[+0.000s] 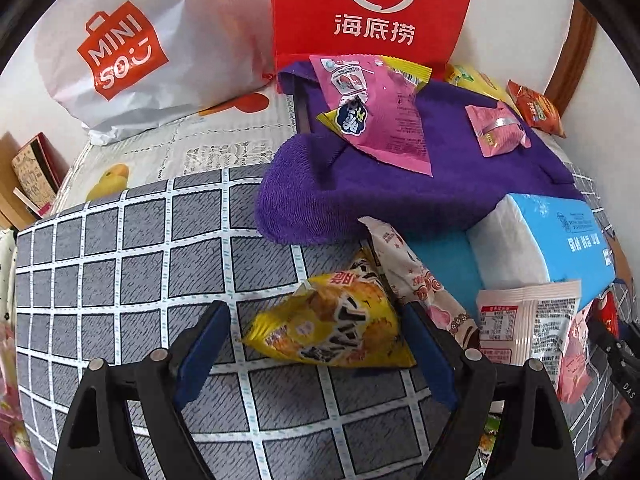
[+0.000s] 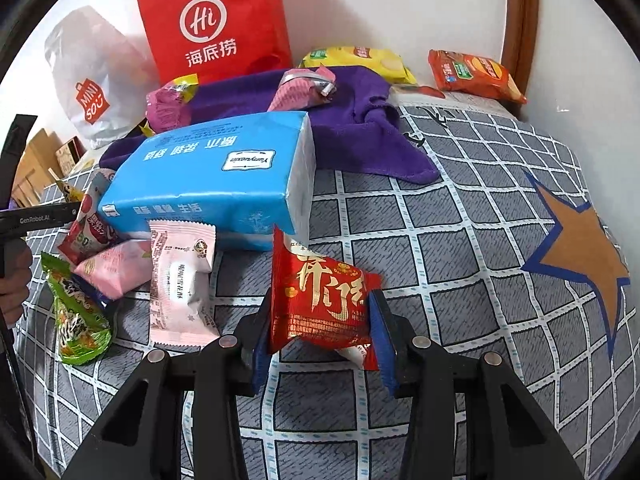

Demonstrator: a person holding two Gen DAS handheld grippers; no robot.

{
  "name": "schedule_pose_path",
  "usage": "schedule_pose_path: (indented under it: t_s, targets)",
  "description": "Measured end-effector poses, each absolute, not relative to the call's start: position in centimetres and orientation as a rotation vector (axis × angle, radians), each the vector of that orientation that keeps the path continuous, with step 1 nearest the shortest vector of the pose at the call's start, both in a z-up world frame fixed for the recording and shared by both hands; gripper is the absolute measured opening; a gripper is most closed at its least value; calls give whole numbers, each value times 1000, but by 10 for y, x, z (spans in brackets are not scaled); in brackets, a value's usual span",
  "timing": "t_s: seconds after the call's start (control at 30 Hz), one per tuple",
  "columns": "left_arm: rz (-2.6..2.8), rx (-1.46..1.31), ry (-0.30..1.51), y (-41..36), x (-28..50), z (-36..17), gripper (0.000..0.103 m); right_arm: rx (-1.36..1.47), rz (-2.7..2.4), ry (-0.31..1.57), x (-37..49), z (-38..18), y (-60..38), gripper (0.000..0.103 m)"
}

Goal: Organize snacks
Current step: 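Grasp the yellow chip bag with left gripper while right gripper holds red packet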

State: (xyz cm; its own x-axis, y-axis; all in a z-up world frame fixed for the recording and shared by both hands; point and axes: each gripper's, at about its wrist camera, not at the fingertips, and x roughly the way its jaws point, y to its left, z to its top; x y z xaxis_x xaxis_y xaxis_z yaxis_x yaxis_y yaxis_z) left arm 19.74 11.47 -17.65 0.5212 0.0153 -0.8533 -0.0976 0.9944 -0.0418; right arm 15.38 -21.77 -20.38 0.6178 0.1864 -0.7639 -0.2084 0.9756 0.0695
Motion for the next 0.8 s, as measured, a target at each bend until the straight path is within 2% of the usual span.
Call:
schedule_pose_path:
  t_s: [0.13,0.8]
  targets:
    - [24,-105,1022,117,196,-177,66,-39,212,868,153,-206,-217,42]
    - [-73,-190,969,118,134,-150,65,-7,223,861,129,-188,-212,40]
